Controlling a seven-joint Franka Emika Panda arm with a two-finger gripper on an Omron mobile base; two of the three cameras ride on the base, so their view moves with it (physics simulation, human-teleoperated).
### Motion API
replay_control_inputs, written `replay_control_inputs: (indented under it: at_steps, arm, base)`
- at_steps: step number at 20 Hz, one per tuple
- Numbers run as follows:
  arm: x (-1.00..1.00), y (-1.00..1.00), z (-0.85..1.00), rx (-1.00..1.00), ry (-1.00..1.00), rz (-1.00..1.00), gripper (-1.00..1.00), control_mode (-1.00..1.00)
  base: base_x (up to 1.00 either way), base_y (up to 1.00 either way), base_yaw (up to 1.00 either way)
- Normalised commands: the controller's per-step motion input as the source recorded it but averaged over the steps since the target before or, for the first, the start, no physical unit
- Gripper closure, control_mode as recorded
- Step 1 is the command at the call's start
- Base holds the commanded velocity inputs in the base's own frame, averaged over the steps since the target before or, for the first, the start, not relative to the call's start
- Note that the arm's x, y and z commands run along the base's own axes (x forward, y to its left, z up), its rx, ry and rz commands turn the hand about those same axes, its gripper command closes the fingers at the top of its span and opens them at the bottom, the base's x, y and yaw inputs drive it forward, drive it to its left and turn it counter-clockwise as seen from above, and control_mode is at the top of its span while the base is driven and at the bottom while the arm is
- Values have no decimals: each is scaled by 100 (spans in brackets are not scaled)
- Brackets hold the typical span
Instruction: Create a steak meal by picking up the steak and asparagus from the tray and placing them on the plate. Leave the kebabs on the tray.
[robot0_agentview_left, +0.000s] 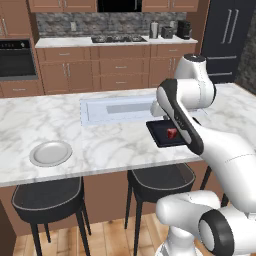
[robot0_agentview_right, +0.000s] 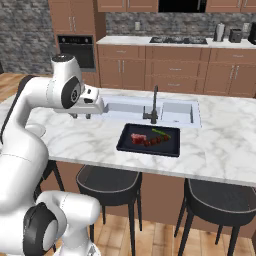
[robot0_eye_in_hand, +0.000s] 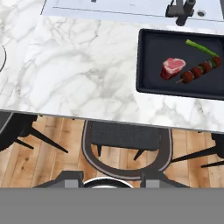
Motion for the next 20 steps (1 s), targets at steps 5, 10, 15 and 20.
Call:
replay_control_inputs:
  at_steps: [5,10,15,20]
  arm:
    - [-27,0,0,0,0,0,-100,-100]
    - [-58,0,-6,0,0,0,-100,-100]
    - [-35,0,-20,0,0,0,-100,-100]
    - [0,0,-3,0,0,0,-100,-100]
  base:
    - [0,0,0]
    - [0,0,0]
    - [0,0,0]
    - [0,0,0]
